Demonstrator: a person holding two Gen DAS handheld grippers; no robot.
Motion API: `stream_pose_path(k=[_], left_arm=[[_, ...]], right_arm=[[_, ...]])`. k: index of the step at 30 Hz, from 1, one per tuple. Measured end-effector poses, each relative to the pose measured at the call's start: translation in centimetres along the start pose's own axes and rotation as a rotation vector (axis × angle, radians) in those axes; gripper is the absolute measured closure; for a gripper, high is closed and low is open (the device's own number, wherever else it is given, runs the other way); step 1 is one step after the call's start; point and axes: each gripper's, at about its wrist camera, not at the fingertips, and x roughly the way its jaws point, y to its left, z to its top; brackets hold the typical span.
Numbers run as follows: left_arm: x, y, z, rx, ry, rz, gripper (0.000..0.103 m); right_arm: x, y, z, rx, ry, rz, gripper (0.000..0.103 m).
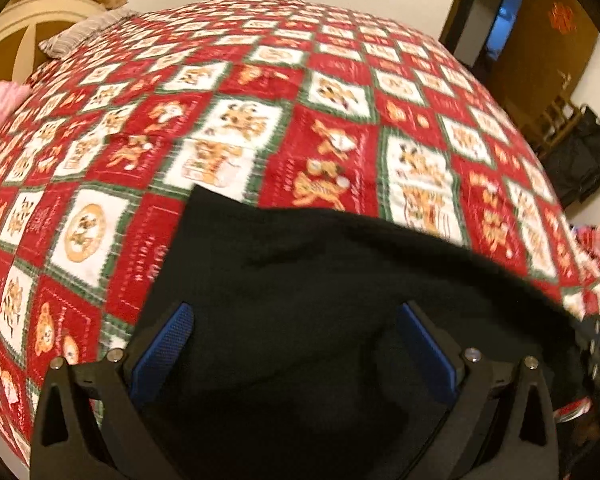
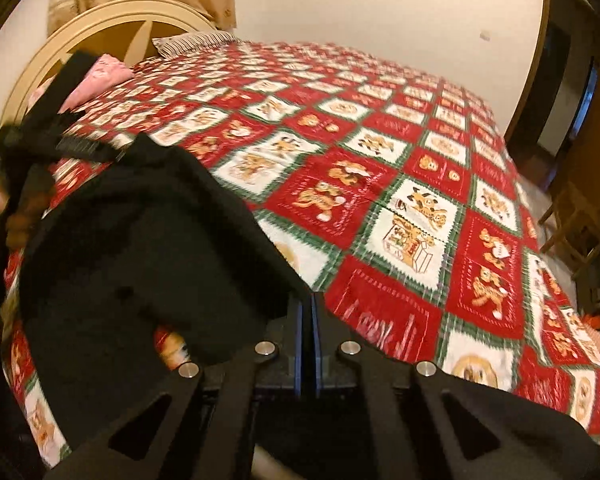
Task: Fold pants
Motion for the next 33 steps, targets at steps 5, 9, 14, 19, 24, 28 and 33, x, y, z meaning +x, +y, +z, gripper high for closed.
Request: stream_pose_path(k=[5, 9, 14, 19, 24, 28, 33], left_arm=[[-0.9, -0.1, 1.2, -0.033, -0.001, -0.057, 0.000], [0.3, -1.4, 2.2, -0.046, 0.074, -0.106, 0.000], [2.6, -3.6, 3.3, -0.061, 0.164, -0.080, 0.000], [4.7, -5.4, 3.5, -0.015, 0.250, 0.019, 0.000], [6.1, -5.3, 3.3, -0.022, 0.268, 0.044, 0.020], [5.2, -4.0, 3.7, -0.061, 0.212, -0.029, 0.069], [3.3, -1.1, 3.9, -0.164, 0.168, -0.213, 0.088]], right_arm=[[-1.0, 3.1, -2.5, -0.079, -0.028, -0.034, 0.099], [-1.2, 5.0, -4.2, -0.146, -0.058, -0.071, 0.099], [-1.9, 5.7, -4.8, -0.184, -0.091, -0.076, 0.099], [-2.5, 5.4, -4.8, -0.163, -0.111, -0.068, 0.099], [-2.7, 5.4, -4.6, -0.157, -0.116, -0.083, 0.099], [-3.7, 5.3, -4.1, -0.138, -0.138, -0.090, 0.100], [-5.9, 5.5, -3.6, -0.121, -0.178, -0.108, 0.099]])
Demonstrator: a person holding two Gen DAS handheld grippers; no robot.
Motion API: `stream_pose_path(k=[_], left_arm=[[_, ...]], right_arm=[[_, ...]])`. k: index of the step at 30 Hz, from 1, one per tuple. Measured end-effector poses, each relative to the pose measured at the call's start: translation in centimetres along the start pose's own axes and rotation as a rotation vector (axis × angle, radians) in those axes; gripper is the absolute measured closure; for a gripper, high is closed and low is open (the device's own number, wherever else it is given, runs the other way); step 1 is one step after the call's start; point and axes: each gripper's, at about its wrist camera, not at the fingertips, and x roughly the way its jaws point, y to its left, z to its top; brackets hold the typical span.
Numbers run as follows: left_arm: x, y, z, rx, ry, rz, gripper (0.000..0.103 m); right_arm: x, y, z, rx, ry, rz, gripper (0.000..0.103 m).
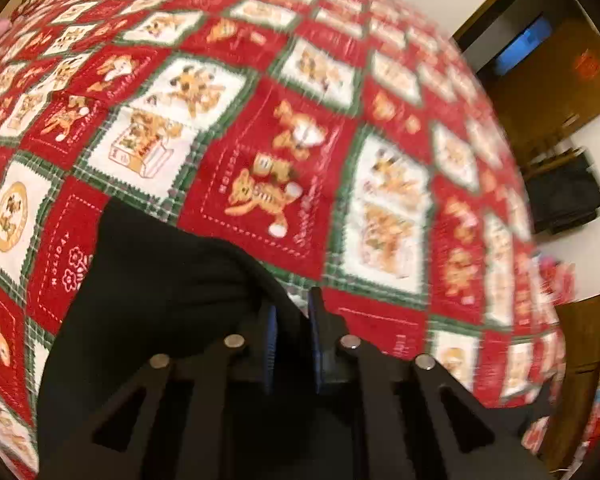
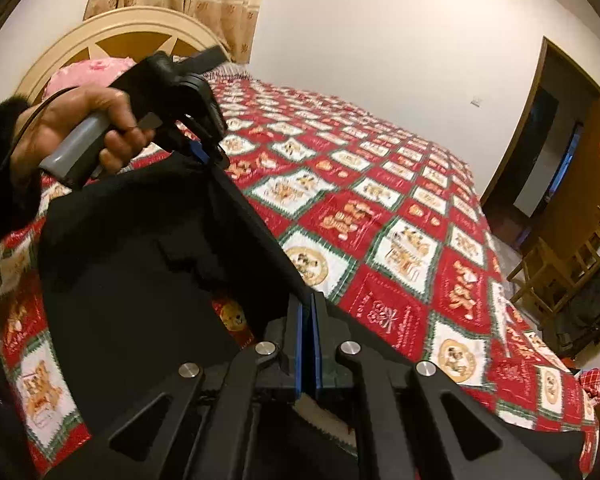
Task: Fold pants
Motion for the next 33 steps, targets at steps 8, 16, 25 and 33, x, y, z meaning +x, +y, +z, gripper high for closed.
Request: stream_pose_path(k=[8, 16, 25, 33], left_arm=[[-10.1, 1.6, -3.2, 0.030, -0.310, -0.165, 0.088], [-13.8, 4.1, -10.6, 0.076, -0.500, -0.179, 0.088], [-12.0, 7.3, -16.0, 0.087, -0.490, -0.066, 0.088], [-9.3, 9.7, -18.6, 0.130, -0.440, 0.098, 0.081]], right_arm=[[-5.0, 2.3, 0.0, -0.022, -0.057, -0.003, 0.099], [-7.5, 6.8, -2.7, -0.065, -0.027, 0.041, 0.100], [-6.3, 9.6, -6.9, -0.060, 0.065, 0.094, 0.100], [-4.6, 10.7, -9.4, -0.077, 0.158, 0.151, 0.099]])
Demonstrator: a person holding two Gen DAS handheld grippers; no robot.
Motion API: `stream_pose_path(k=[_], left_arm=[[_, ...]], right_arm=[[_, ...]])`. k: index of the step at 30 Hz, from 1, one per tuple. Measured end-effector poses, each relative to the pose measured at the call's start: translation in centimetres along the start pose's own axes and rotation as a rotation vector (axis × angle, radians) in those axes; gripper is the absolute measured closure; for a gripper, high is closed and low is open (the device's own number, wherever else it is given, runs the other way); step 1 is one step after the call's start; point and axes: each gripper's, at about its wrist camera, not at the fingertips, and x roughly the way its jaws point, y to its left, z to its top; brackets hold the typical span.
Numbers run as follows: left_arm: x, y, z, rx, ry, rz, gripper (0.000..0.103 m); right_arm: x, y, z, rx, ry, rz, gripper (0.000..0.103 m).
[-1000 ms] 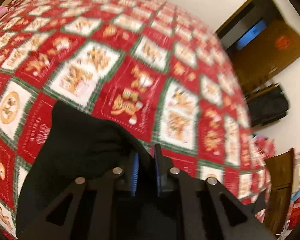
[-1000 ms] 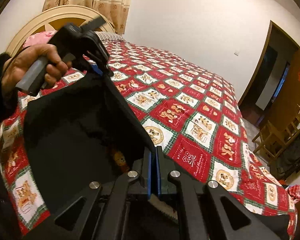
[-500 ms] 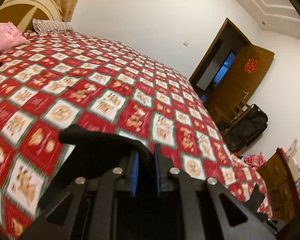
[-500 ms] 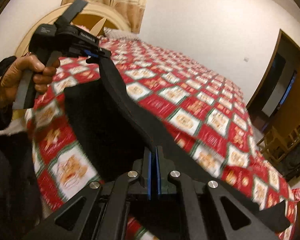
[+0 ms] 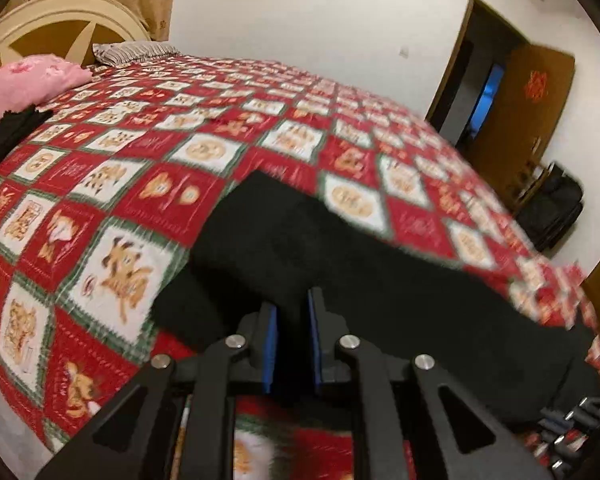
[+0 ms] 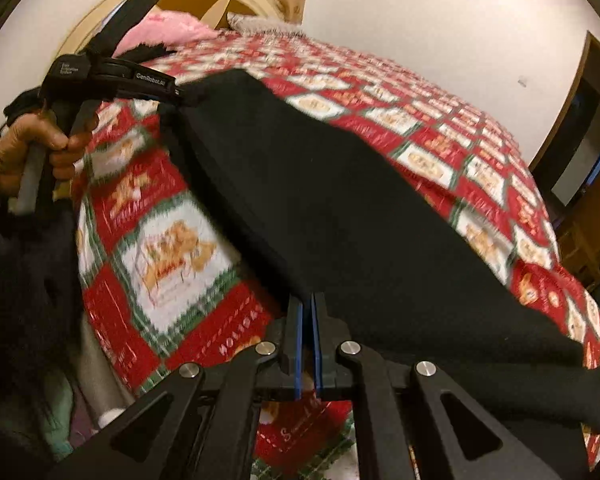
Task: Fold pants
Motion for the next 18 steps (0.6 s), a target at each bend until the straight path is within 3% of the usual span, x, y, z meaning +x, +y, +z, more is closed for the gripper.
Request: stream_pose_path(k=[5, 7, 11, 14, 18], left_arm=[[-0.3, 2.1, -1.1, -0.016, 0.042, 0.050, 0.077], [-0.9, 3.1, -1.2, -0.049, 0.036, 0.050, 0.069], [-1.5, 5.1, -0.1, -0.135, 0.029, 0.011, 0.053], [-0.5, 5.8, 1.1, -0.201, 0.058, -0.065, 0.038], [2.0, 5.4, 2.1, -0.246, 0.139, -0.085, 0.038]], right_arm=[[0.1, 0.0, -0.4, -0.018, 0.018, 0.023, 0.099], [0.1, -0.1, -0.4, -0.021, 0.022, 0.028, 0.099], [-0.5, -0.3, -0.2, -0.025, 0.008, 0.019, 0.100], [-0.8, -0.8, 0.0, -0.013, -0.001, 0.013, 0.100], [-1.2, -1.1, -0.2, -0.016, 0.003, -0.010, 0.100]])
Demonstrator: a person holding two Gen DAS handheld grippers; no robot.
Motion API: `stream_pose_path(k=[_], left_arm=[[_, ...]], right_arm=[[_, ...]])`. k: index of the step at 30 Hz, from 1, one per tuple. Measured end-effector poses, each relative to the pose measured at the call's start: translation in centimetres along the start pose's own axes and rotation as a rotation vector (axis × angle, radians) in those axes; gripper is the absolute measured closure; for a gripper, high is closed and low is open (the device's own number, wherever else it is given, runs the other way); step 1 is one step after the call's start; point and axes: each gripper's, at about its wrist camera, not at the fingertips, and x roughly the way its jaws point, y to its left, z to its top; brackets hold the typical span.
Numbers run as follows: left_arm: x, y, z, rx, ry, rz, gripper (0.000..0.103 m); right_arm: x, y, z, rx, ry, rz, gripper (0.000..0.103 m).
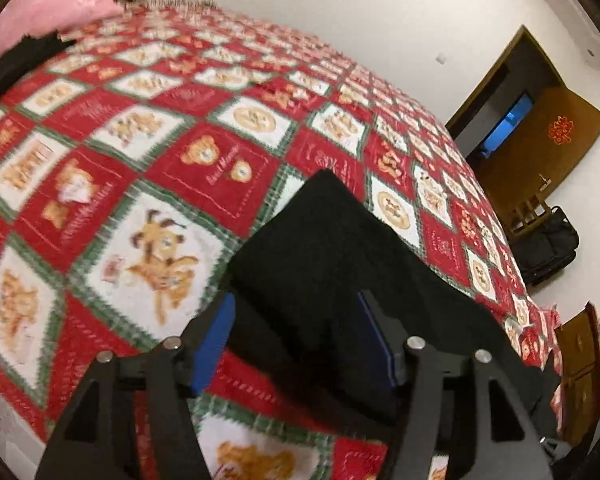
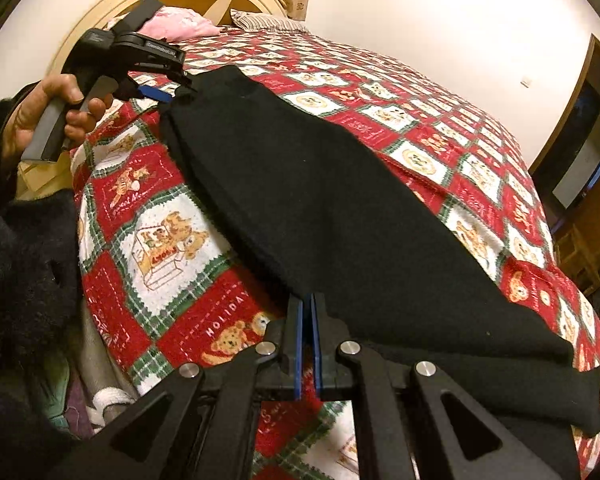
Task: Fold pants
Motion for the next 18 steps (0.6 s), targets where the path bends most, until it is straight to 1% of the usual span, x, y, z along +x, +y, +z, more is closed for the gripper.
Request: stream_pose_path(k=[1, 2, 4, 5, 7, 8, 9, 10, 14, 16, 18], left_arm=[[0.4, 0.0, 0.0, -0.015, 0.021, 0.001, 0.038], [0.3, -0.2, -0.2, -0.021, 0.017, 0.007, 0.038], [-0.2, -0.7, -0.5, -0.007, 0.023, 0.001, 0.038], [-0.4, -0.8, -0.6, -0.006, 0.024, 0.011, 0.038], [-1.2, -0.6, -0.7, -0.016, -0.012, 0.068, 0.040], [-1.8, -0.5, -0.6, -0.016, -0.041, 0.116, 0.040], [-2.1, -0.5, -0.6, -0.012, -0.057, 0.146, 0.040], [-2.1, -0.4, -0.4, -0.008, -0.061, 0.159, 0.040], [-0.9, 0.6, 0.6, -0.062, -0.004, 0.081, 0.040], [-0.3, 0.5, 1.2, -0.056, -0.005, 0.081, 0.040], [0.4, 0.3, 1.8, -0.033, -0.005, 0.074, 0.038]], right_arm=[[-0.2, -0.2, 0.0, 0.006, -0.001, -0.006, 0.100], [-0.5, -0.4, -0.1, 0.017, 0.001, -0.005, 0.100], [-0.6, -0.6, -0.4, 0.035, 0.010, 0.020, 0.100], [-0.5, -0.6, -0.6, 0.035, 0.021, 0.032, 0.100], [-0.1, -0.2, -1.0, 0.012, 0.045, 0.022, 0.100], [0.2, 0.0, -1.2, 0.005, 0.055, 0.019, 0.100], [0.2, 0.0, -1.3, 0.007, 0.054, 0.022, 0.100], [0.1, -0.2, -1.2, 0.019, 0.042, 0.025, 0.100], [-1.8, -1.7, 0.4, 0.107, -0.090, 0.018, 0.099], [-2.1, -2.2, 1.6, 0.152, -0.121, 0.050, 0.099], [-1.6, -2.4, 2.8, 0.192, -0.128, 0.115, 0.099]])
